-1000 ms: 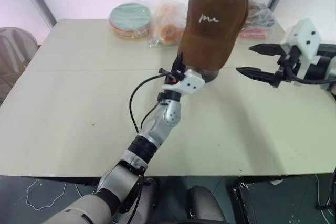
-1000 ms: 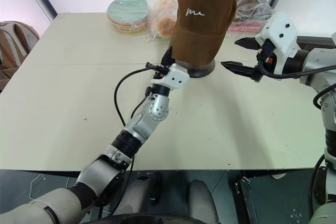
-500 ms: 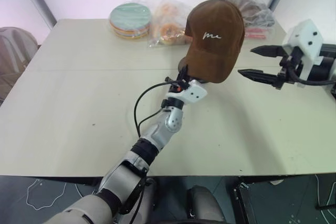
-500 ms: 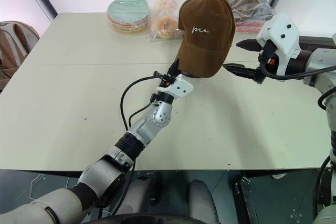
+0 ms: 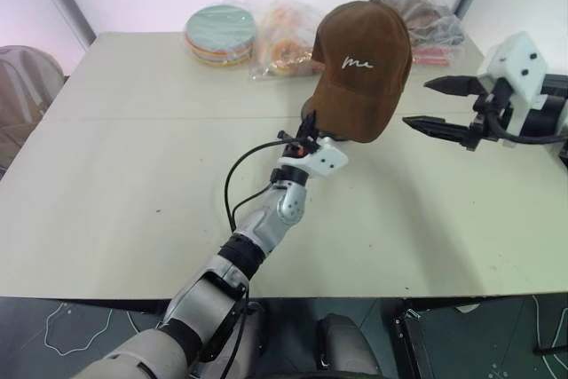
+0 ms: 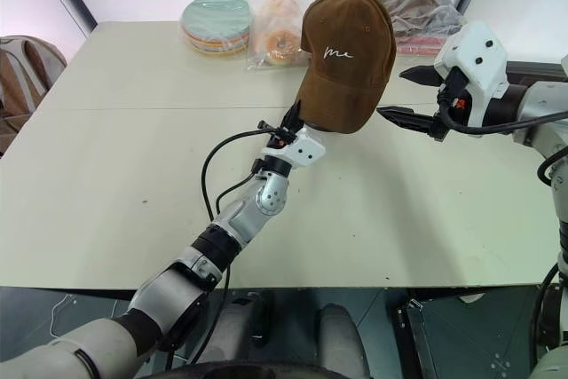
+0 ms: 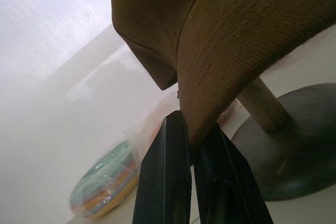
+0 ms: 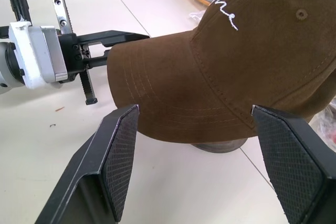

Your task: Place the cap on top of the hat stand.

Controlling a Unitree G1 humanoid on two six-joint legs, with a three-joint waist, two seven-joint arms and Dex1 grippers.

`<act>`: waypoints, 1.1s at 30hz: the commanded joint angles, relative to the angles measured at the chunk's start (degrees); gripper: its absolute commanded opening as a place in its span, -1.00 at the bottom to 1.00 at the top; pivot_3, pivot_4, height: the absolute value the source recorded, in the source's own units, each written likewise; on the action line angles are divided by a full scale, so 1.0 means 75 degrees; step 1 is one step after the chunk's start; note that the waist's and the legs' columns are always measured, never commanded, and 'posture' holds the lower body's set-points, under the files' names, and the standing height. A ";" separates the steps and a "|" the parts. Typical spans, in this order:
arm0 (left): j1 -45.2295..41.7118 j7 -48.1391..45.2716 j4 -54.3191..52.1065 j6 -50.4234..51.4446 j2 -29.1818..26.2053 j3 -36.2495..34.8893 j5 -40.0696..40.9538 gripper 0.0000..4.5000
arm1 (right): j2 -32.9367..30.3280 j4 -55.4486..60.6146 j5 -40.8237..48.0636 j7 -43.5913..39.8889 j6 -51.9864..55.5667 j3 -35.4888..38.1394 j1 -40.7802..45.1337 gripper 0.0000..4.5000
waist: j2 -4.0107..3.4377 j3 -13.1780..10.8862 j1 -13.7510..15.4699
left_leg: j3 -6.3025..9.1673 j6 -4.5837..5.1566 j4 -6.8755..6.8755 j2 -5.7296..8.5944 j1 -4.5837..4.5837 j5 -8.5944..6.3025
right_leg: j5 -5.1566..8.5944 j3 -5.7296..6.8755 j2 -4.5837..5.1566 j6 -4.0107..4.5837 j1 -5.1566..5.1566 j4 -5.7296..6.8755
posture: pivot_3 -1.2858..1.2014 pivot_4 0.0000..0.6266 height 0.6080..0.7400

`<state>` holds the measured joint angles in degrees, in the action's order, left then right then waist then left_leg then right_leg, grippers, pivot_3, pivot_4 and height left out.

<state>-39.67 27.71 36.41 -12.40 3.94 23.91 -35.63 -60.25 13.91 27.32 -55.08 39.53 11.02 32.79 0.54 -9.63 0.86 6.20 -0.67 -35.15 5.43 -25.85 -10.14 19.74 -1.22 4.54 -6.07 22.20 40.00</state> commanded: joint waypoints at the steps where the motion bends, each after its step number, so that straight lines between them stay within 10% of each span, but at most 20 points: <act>1: 0.0052 -0.0347 -0.0277 -0.0276 0.0072 0.0064 0.0192 -0.99 | -0.0110 0.0175 0.0041 0.0030 -0.0098 0.0187 0.0239 0.56 | 0.0000 0.0000 0.0000 | 0.0000 0.0000 0.0000 0.0000 0.0000 0.0000 | 0.0000 0.0000 0.0000 0.0000 0.0000 0.0000 | 0.03 -0.52 1.00; 6: 0.0111 -0.0549 -0.0344 -0.0351 0.0094 0.0026 0.0323 -0.59 | -0.0114 0.0130 0.0022 0.0016 -0.0113 0.0146 0.0299 0.56 | 0.0000 0.0000 -0.0001 | 0.0000 0.0000 0.0000 0.0000 0.0000 0.0000 | 0.0000 0.0000 0.0001 0.0000 0.0000 0.0000 | 0.03 -0.52 1.00; 13: 0.0164 -0.0748 -0.0390 -0.0519 0.0097 -0.0001 0.0413 0.98 | -0.0092 0.0035 -0.0029 -0.0011 -0.0170 0.0063 0.0412 0.56 | 0.0000 0.0000 -0.0013 | 0.0000 0.0000 0.0001 0.0000 0.0000 0.0000 | 0.0000 -0.0001 -0.0001 0.0000 0.0001 0.0000 | 0.03 -0.52 1.00; 33: 0.2118 -0.5121 -0.3146 -0.0488 -0.1641 -0.0874 0.2956 0.99 | 0.0088 -0.0203 -0.0093 -0.0007 -0.0465 -0.0170 0.0606 0.56 | -0.0007 0.0004 -0.0024 | 0.0002 0.0000 0.0002 -0.0003 0.0002 0.0000 | 0.0000 -0.0004 0.0000 0.0002 0.0004 0.0000 | 0.03 -0.52 1.00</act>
<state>-23.99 -8.17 16.86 -16.84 -7.82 19.82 -16.89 -59.55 11.99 26.65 -55.12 36.96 8.98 36.13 0.48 -9.60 0.69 6.21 -0.67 -35.14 5.40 -25.83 -10.15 19.75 -1.25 4.54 -6.06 22.22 40.00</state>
